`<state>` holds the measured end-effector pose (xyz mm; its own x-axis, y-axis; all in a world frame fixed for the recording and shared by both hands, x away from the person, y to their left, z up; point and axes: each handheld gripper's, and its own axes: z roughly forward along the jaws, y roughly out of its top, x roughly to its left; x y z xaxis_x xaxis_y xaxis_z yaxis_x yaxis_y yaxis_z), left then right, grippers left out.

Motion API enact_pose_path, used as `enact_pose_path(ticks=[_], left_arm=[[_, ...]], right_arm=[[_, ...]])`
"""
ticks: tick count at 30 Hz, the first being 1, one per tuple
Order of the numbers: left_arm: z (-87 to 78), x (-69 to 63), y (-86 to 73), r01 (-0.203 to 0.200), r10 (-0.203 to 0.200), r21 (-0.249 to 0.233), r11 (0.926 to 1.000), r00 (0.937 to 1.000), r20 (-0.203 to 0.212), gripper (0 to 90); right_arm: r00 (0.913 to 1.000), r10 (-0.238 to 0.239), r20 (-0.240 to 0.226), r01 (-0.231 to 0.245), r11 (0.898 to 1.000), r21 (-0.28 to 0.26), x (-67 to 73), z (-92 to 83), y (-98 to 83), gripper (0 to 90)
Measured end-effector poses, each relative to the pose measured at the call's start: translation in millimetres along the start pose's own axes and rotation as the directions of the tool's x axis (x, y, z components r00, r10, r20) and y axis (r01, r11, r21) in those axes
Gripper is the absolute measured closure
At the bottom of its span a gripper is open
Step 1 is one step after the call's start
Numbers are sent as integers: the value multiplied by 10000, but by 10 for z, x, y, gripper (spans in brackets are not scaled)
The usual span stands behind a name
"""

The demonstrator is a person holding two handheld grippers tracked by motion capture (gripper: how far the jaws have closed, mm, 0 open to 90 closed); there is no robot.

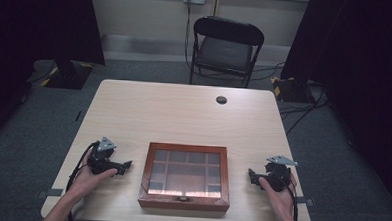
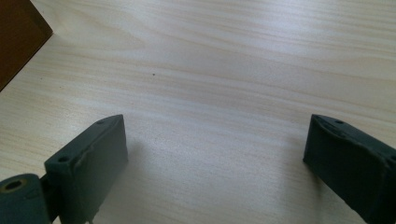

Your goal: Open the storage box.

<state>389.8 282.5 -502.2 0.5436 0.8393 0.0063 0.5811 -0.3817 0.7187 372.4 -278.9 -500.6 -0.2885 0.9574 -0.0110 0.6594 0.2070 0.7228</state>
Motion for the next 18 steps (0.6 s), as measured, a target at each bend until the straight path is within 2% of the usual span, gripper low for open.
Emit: enact_pose_path(ticks=[5, 6, 9, 10, 11, 15, 16, 18], left_arm=[[1, 2, 1, -10, 10, -9, 10000, 10000, 19, 45], [1, 2, 1, -10, 10, -10, 10000, 10000, 18, 44], [1, 2, 1, -13, 13, -9, 10000, 10000, 20, 44], [1, 2, 1, -12, 12, -10, 10000, 10000, 21, 45], [1, 2, 1, -12, 12, -10, 10000, 10000, 21, 45], [0, 2, 0, -4, 4, 1, 10000, 10000, 21, 45], [1, 2, 1, -9, 9, -11, 10000, 10000, 20, 45], [1, 2, 1, -10, 10, -10, 10000, 10000, 20, 45]], right_arm=[[10000, 31, 32, -31, 10000, -26, 15, -7, -3, 75], [9999, -23, -139, 22, 10000, -55, 19, -19, 1, 135], [9995, -140, -277, 139, 9999, -42, 36, -32, 7, 150], [9982, -217, -564, 220, 9997, 47, 62, -45, 23, 189], [9982, -217, -564, 220, 9997, 47, 62, -45, 23, 189], [9930, -350, -1131, 341, 9994, -103, 130, -101, 82, 241], [9873, -419, -1533, 392, 9990, -205, 179, -138, 109, 263], [9845, -441, -1698, 408, 9989, -232, 205, -158, 124, 278]])
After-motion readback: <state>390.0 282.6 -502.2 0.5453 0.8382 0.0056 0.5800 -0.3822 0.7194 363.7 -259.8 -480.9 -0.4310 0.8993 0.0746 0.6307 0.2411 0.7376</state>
